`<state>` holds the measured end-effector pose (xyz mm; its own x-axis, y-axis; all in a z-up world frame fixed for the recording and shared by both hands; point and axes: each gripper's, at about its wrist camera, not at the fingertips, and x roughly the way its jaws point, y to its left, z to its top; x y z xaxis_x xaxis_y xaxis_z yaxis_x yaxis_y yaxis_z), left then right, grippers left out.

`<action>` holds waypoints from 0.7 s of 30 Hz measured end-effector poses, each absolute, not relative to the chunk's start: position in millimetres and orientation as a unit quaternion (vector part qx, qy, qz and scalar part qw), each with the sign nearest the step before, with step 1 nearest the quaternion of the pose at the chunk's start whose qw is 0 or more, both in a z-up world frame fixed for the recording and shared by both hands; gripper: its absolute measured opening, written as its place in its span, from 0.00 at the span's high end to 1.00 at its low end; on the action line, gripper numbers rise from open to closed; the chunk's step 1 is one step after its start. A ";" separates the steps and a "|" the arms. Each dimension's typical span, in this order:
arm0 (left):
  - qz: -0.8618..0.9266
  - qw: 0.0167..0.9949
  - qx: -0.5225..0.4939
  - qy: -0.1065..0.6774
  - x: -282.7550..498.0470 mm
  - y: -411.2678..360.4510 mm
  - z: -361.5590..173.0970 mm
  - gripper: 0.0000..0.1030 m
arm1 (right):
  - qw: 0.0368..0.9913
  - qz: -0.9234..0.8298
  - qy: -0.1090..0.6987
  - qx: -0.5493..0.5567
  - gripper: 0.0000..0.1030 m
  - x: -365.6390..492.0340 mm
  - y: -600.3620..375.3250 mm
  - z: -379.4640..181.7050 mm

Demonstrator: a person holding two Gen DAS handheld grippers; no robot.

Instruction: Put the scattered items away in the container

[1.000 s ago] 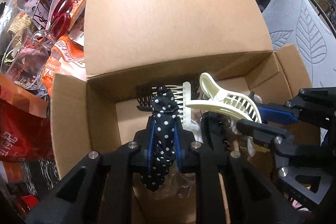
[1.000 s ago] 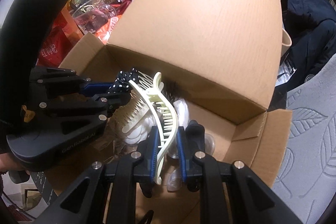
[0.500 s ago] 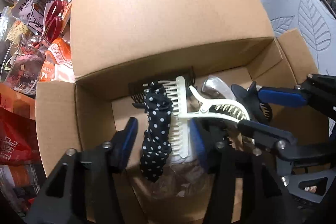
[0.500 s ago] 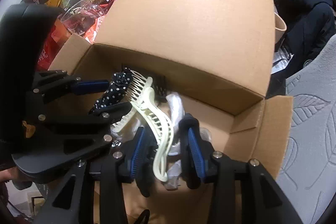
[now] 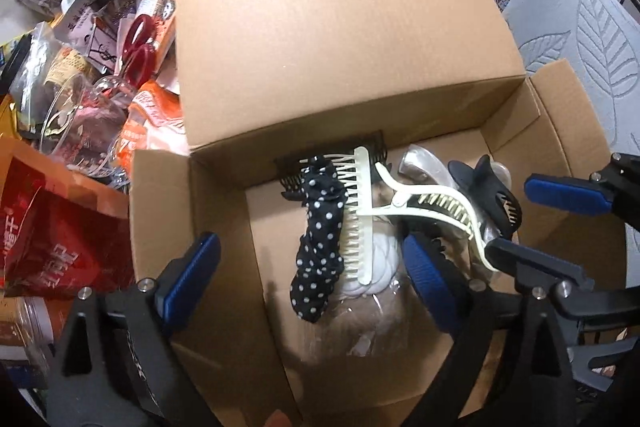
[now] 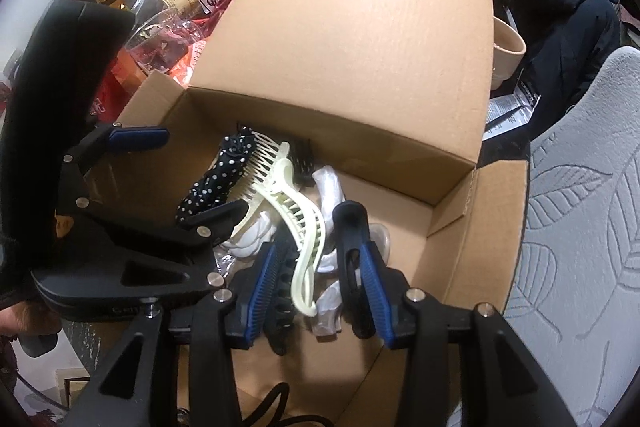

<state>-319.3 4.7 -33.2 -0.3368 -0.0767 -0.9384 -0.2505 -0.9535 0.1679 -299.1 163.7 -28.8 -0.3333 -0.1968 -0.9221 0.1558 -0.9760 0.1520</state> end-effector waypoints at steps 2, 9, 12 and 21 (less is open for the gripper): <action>0.808 0.052 -0.569 0.144 -319.1 7.0 -27.8 0.10 | 0.109 -0.818 -0.020 0.565 0.54 -297.6 159.4 -24.9; 0.820 0.043 -0.554 0.135 -308.7 -3.8 -7.8 0.10 | 0.108 -0.826 -0.026 0.553 0.49 -276.6 162.8 -7.2; 0.825 0.038 -0.547 0.138 -291.6 2.2 3.7 0.10 | 0.107 -0.832 -0.022 0.544 0.46 -267.3 162.6 2.5; 0.833 0.036 -0.531 0.154 -255.4 0.1 29.2 0.10 | 0.102 -0.842 -0.022 0.529 0.34 -242.1 158.5 27.0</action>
